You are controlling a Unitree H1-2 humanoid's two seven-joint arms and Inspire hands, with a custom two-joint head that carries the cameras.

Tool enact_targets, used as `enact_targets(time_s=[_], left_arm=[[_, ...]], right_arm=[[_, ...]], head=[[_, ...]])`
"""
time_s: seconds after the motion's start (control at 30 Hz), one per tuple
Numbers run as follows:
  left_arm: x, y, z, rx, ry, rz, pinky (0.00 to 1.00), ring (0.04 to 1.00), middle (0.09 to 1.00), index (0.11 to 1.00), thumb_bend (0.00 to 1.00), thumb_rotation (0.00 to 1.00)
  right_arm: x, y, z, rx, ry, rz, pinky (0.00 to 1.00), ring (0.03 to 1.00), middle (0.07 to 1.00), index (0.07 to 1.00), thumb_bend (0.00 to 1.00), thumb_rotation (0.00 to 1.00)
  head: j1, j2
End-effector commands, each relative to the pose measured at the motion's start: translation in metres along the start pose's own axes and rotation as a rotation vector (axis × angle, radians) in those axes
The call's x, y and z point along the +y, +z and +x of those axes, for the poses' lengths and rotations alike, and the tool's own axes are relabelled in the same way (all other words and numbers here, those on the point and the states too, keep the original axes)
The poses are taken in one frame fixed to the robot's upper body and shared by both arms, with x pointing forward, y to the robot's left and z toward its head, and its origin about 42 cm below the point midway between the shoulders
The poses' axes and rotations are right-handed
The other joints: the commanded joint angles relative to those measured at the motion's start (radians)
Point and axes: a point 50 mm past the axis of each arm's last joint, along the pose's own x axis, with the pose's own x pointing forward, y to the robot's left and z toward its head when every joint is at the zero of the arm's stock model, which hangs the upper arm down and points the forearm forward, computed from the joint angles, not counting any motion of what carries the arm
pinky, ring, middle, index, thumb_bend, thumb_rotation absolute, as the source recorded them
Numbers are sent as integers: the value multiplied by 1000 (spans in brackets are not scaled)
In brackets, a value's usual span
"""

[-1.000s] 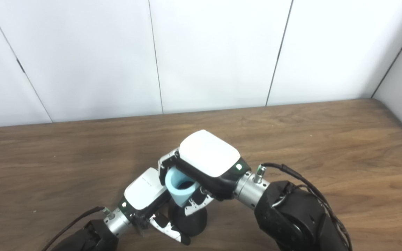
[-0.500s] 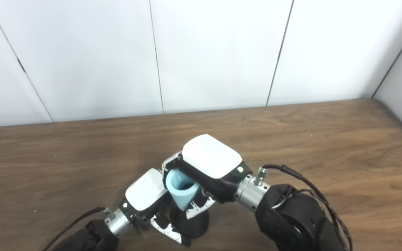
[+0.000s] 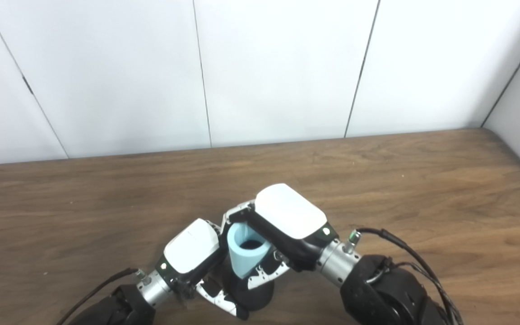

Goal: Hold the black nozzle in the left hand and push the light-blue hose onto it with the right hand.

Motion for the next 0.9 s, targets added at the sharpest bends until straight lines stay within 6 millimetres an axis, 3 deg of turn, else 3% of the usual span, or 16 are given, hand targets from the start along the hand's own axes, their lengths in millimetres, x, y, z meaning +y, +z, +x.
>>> enact_targets(time_s=[0.0, 0.03, 0.07, 0.13, 0.23, 0.37, 0.63, 0.73, 0.87], left_arm=[[-69, 36, -25, 56, -77, -156, 139, 190, 471, 479, 525, 0], [-69, 36, -25, 57, -78, -153, 130, 178, 471, 479, 525, 0], [-69, 36, -25, 58, -79, -151, 125, 173, 471, 480, 525, 0], [-68, 35, -24, 52, -84, -141, 123, 171, 471, 480, 525, 0], [-68, 35, -24, 54, -85, -146, 118, 165, 471, 480, 525, 0], [-68, 35, -24, 57, -89, -149, 121, 173, 471, 480, 525, 0], [-71, 36, -22, 63, -68, -160, 111, 158, 471, 480, 525, 0], [-71, 35, -21, 64, -76, -163, 115, 161, 471, 480, 525, 0], [-71, 35, -20, 56, -84, -148, 129, 177, 471, 480, 525, 0]], right_arm=[[-4, -2, -5, 14, -30, 36, 326, 457, 584, 652, 946, 250], [-5, -3, -8, 28, -31, 87, 516, 667, 760, 803, 979, 340], [-7, -4, -9, 36, -30, 121, 604, 758, 837, 872, 990, 373], [-11, -7, -12, 54, -22, 203, 755, 890, 950, 974, 1000, 412], [-16, -14, -15, 65, -27, 334, 867, 978, 994, 997, 1000, 404], [-18, -18, -17, 43, -53, 405, 921, 1000, 1000, 1000, 1000, 439], [-20, -16, -15, -4, -91, 425, 908, 1000, 1000, 1000, 1000, 394], [-21, -15, -14, -26, -109, 444, 966, 1000, 1000, 1000, 1000, 393], [-23, -17, -15, -69, -181, 493, 998, 1000, 1000, 1000, 1000, 447]], head=[[0, 0], [0, 0], [0, 0], [1, -1], [0, -1], [-1, -2], [4, -6], [5, -6], [5, -8]])
